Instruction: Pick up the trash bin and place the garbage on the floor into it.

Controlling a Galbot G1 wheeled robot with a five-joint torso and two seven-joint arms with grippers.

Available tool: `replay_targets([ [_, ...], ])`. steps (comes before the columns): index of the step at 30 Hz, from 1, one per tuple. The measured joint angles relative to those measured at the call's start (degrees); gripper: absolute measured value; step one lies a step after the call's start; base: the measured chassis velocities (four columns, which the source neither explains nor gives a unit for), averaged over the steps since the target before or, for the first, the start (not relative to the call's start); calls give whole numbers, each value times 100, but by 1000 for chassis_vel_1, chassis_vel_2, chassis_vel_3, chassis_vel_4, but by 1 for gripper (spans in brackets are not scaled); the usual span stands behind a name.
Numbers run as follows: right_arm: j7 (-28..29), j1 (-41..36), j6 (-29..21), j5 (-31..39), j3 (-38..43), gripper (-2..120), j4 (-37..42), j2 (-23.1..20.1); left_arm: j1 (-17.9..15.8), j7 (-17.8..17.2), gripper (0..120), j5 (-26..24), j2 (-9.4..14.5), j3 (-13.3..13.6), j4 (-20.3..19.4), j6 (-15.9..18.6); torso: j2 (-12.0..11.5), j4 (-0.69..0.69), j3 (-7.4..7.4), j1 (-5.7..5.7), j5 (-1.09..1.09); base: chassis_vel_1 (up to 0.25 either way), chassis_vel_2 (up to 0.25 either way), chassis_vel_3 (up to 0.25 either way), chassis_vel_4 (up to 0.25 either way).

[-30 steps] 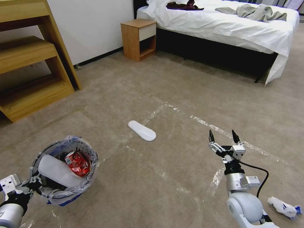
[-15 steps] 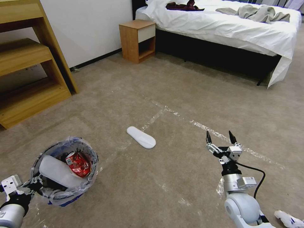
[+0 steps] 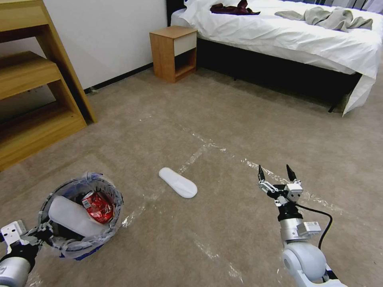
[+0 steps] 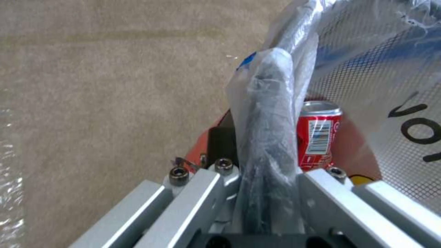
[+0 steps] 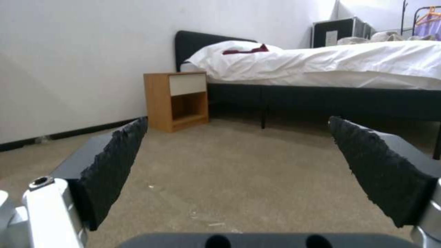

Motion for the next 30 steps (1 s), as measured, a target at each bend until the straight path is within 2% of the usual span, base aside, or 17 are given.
replay_targets([
  [17, 11, 4, -4, 43, -11, 100, 21, -35, 62, -8, 1, 12, -38, -20, -70, 0, 0, 0, 0, 0, 0, -118, 114, 107, -114],
  [30, -24, 62, 123, 115, -106, 100, -34, -33, 64, -7, 1, 36, -68, 3, -63, -3, 0, 1, -1, 0, 0, -23, 24, 25, -30],
])
